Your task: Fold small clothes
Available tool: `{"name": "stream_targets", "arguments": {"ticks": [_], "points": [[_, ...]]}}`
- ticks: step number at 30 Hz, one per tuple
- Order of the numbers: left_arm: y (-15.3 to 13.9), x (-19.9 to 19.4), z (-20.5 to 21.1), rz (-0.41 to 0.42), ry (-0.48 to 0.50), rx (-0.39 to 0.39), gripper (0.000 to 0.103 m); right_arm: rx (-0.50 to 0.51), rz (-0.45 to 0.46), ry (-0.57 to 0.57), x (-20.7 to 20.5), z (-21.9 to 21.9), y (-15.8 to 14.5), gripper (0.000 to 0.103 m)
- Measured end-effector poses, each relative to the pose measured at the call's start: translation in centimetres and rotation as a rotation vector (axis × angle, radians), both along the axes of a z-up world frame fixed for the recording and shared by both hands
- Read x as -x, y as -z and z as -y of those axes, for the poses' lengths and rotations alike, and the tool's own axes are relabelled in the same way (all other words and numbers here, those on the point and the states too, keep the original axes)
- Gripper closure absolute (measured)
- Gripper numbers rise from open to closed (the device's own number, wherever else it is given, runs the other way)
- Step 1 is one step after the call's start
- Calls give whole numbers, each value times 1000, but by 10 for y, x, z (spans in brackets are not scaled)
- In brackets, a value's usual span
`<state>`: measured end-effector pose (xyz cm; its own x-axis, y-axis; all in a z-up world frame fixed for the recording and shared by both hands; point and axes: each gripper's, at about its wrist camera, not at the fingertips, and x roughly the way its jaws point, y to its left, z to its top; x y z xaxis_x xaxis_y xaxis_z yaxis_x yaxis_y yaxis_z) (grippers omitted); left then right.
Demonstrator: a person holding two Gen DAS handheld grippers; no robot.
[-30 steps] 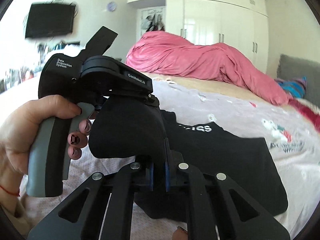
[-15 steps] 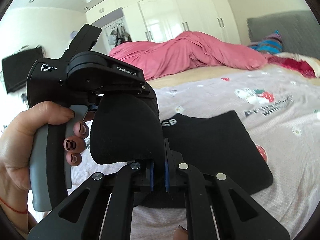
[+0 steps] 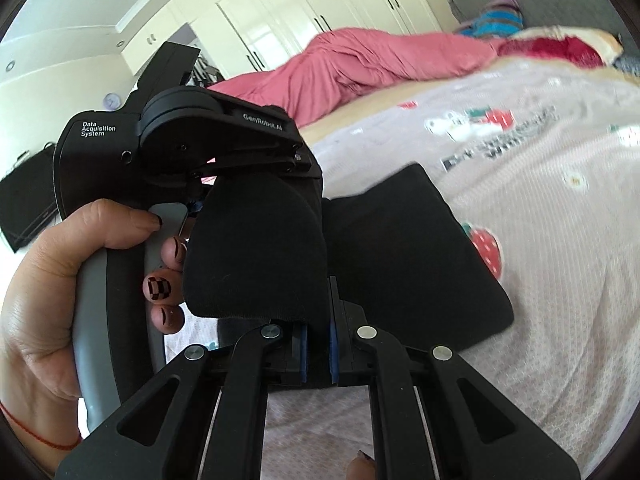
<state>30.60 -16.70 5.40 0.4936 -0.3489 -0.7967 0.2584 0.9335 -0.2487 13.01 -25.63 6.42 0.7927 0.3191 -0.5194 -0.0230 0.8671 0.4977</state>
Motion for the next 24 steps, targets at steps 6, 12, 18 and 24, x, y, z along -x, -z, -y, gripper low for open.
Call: {"name": "stream_targets", "arguments": {"ticks": [6, 12, 18, 24], "points": [[16, -4, 21, -43, 9, -39, 76, -95, -72, -3, 2, 17, 17, 96], [30, -9, 39, -73, 7, -77, 65, -173, -129, -5, 2, 31, 29, 95], [40, -13, 50, -91, 24, -76, 42, -314, -216, -14, 1, 50, 47, 84], [33, -10, 41, -83, 31, 57, 24, -394, -274, -50, 6, 64, 49, 80]]}}
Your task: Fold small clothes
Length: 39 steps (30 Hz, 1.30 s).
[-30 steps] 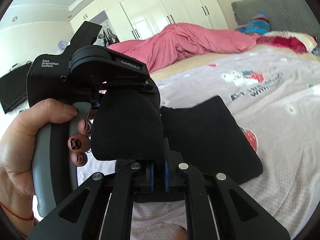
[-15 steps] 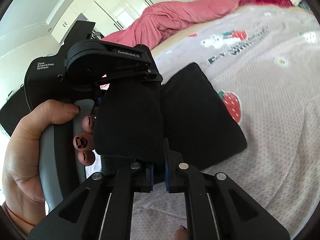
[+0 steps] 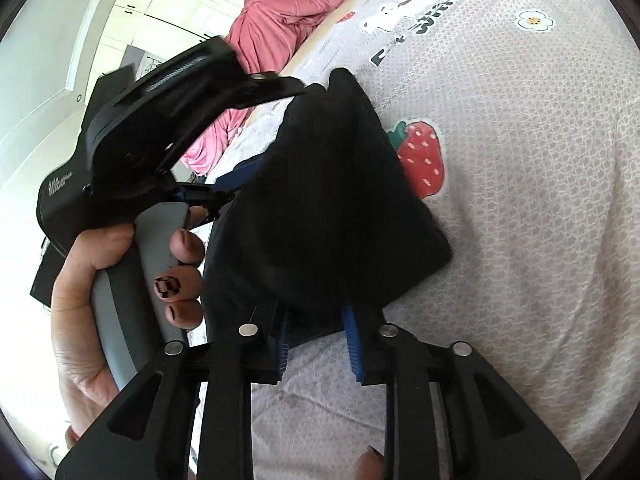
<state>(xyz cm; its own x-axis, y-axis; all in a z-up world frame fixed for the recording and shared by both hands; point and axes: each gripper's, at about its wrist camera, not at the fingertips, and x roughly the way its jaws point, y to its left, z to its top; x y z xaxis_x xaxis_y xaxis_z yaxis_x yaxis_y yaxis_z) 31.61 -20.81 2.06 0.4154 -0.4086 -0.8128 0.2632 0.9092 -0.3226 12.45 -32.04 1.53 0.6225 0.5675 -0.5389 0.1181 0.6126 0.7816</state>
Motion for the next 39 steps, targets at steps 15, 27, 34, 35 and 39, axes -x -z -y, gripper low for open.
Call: {"name": "stream_targets", "arguments": {"ticks": [15, 27, 34, 35, 39], "points": [[-31, 54, -89, 168, -90, -10, 21, -9, -62, -153, -59, 38, -29, 35], [-14, 61, -98, 180, -70, -139, 21, 22, -69, -217, -115, 36, -22, 46], [-5, 60, -93, 180, -55, -159, 19, 184, -14, -268, -140, 12, -25, 72], [-5, 60, -93, 181, -58, -158, 19, 214, -4, -274, -144, 6, -25, 78], [-7, 61, -97, 189, -66, -137, 19, 236, 121, -288, -141, -2, -41, 87]]}}
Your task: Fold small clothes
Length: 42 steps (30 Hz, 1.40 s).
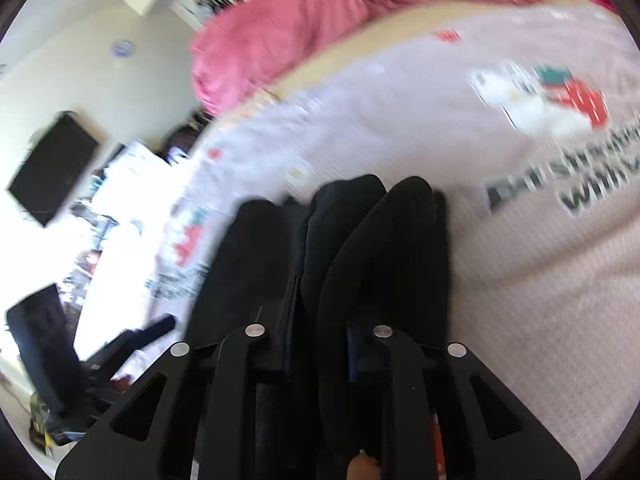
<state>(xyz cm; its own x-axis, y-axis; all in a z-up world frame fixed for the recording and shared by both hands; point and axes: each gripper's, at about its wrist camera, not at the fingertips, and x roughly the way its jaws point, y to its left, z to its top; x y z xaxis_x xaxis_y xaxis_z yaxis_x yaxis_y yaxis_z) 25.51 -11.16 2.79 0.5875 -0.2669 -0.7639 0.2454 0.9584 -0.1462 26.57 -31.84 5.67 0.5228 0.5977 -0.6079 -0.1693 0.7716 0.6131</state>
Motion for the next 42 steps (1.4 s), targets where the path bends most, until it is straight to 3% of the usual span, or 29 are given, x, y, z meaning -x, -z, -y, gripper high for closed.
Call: {"name": "stream_targets", "arguments": {"ticks": [3, 6, 8, 14, 16, 19, 21, 22, 23, 27, 30, 33, 36, 39, 42], "points": [[1, 0, -2, -10, 2, 38, 19, -24, 31, 18, -4, 7, -1, 87], [9, -2, 1, -39, 9, 28, 19, 34, -51, 40, -9, 13, 26, 87], [13, 0, 2, -51, 17, 32, 19, -7, -77, 44, -9, 20, 35, 83], [14, 5, -9, -64, -4, 91, 19, -98, -133, 34, 6, 37, 30, 59], [13, 9, -11, -61, -5, 107, 19, -113, -134, 8, 16, 38, 22, 46], [11, 16, -13, -61, -1, 134, 19, -130, -144, -24, 34, 37, 14, 42], [11, 21, -11, -62, 10, 143, 19, -115, -146, -28, 41, 33, 11, 48], [12, 24, -9, -62, 18, 138, 19, -94, -146, -30, 45, 30, 10, 77], [13, 27, -6, -63, 22, 129, 19, -41, -148, -26, 50, 28, 9, 82], [20, 34, -2, -77, 24, 121, 19, 39, -147, -2, 62, 28, 11, 81], [23, 39, -2, -75, 20, 121, 19, 101, -178, 75, 68, 34, 19, 32], [20, 45, -3, -67, 17, 129, 19, 114, -168, 85, 75, 37, 16, 33], [14, 51, -6, -51, 17, 133, 19, 161, -81, 115, 87, 36, -4, 32], [5, 59, -9, -25, 13, 127, 19, 243, 22, 164, 108, 36, -26, 18], [-5, 69, -12, 4, 9, 124, 10, 281, 111, 201, 131, 36, -42, 14]]}}
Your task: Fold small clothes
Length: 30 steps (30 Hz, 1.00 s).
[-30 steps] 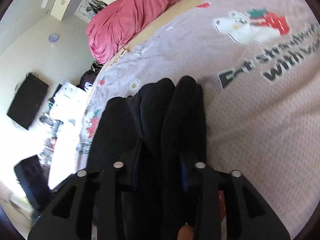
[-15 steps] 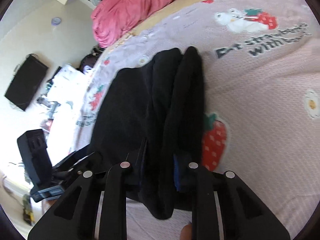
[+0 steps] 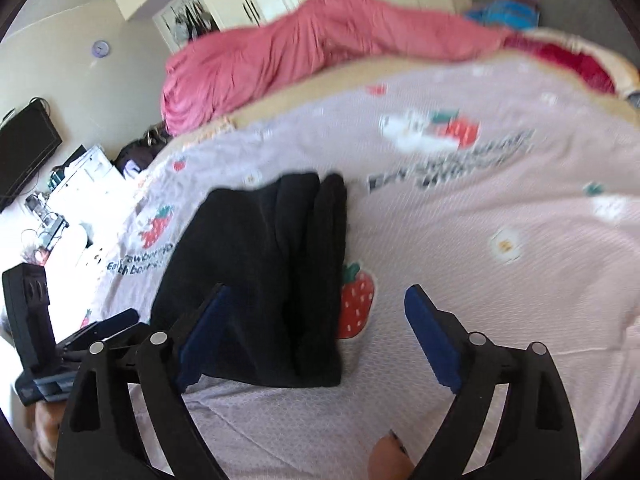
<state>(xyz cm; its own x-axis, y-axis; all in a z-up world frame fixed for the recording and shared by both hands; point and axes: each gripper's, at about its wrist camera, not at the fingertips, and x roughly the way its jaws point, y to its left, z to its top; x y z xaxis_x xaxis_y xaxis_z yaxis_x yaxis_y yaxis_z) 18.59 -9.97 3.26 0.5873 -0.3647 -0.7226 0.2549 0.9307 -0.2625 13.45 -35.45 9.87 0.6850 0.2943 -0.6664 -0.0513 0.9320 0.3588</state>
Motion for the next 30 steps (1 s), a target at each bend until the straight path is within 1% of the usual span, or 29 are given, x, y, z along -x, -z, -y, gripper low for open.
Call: {"name": "stream_targets", "arguments": {"ticks": [1, 2, 5, 6, 7, 13, 17, 20, 26, 30], "points": [[-4, 4, -1, 13, -3, -2, 10, 16, 35, 9, 9, -1, -6, 9], [-8, 9, -2, 25, -4, -2, 10, 28, 59, 18, 13, -2, -10, 7], [-17, 21, -5, 59, -9, 2, 10, 66, 142, 33, 40, -4, -21, 7], [-20, 26, -7, 73, -9, 1, 10, 73, 163, 37, 47, -6, -24, 4], [-23, 32, -7, 87, -8, -3, 9, 80, 192, 41, 59, -8, -27, 5], [-30, 64, -12, 130, -1, -3, 9, 114, 279, 46, 103, -22, -36, 4], [-29, 84, -17, 147, -6, -18, 9, 123, 293, 38, 124, -31, -33, 4], [-24, 98, -20, 151, -15, -27, 9, 137, 282, 37, 137, -39, -27, 4], [-4, 119, -27, 133, -29, -32, 9, 165, 215, 25, 149, -52, -2, 4], [9, 123, -28, 100, -29, -40, 9, 173, 177, 18, 152, -60, 12, 4]]}}
